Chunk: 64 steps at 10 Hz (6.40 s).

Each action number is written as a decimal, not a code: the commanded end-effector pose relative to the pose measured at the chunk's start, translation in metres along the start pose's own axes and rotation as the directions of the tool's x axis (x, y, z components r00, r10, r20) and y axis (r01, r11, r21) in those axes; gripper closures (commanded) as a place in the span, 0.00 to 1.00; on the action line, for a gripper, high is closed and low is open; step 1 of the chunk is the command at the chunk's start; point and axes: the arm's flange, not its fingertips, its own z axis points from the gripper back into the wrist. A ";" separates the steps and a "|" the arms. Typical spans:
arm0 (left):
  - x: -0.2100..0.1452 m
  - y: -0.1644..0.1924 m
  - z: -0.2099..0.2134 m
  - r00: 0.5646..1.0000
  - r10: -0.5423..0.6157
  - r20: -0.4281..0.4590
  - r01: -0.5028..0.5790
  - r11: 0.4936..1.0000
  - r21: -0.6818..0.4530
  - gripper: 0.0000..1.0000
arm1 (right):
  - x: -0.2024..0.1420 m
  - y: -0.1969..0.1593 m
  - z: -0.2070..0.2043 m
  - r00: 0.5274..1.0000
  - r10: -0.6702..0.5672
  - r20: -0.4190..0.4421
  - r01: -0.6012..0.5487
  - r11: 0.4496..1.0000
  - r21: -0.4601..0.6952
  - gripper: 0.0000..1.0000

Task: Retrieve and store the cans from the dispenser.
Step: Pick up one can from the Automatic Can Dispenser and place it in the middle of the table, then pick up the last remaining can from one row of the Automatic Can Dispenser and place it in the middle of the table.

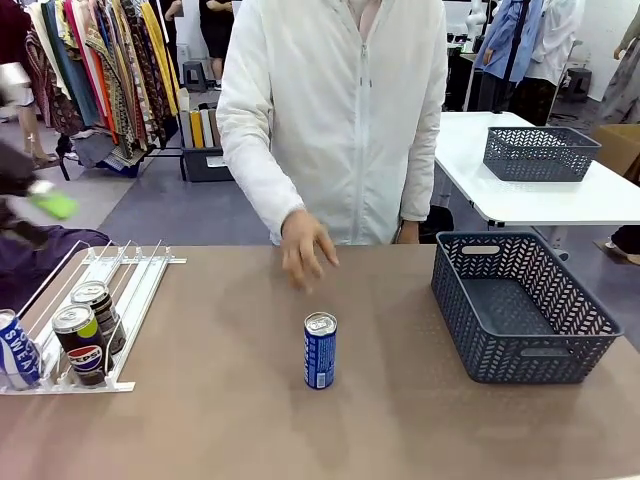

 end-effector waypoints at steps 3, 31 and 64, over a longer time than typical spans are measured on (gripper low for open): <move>-0.054 0.163 0.074 0.987 0.145 0.069 -0.100 0.892 -0.440 0.00 | 0.003 0.004 0.000 1.000 -0.002 0.008 0.002 1.000 0.013 0.00; -0.006 0.071 -0.019 0.833 0.492 0.251 -0.539 0.623 0.568 0.00 | 0.003 0.004 0.000 1.000 -0.002 0.008 0.002 1.000 0.013 0.00; -0.028 0.169 -0.092 0.851 0.496 0.175 -0.472 0.573 0.670 1.00 | 0.003 0.004 0.000 1.000 -0.002 0.008 0.002 1.000 0.013 0.00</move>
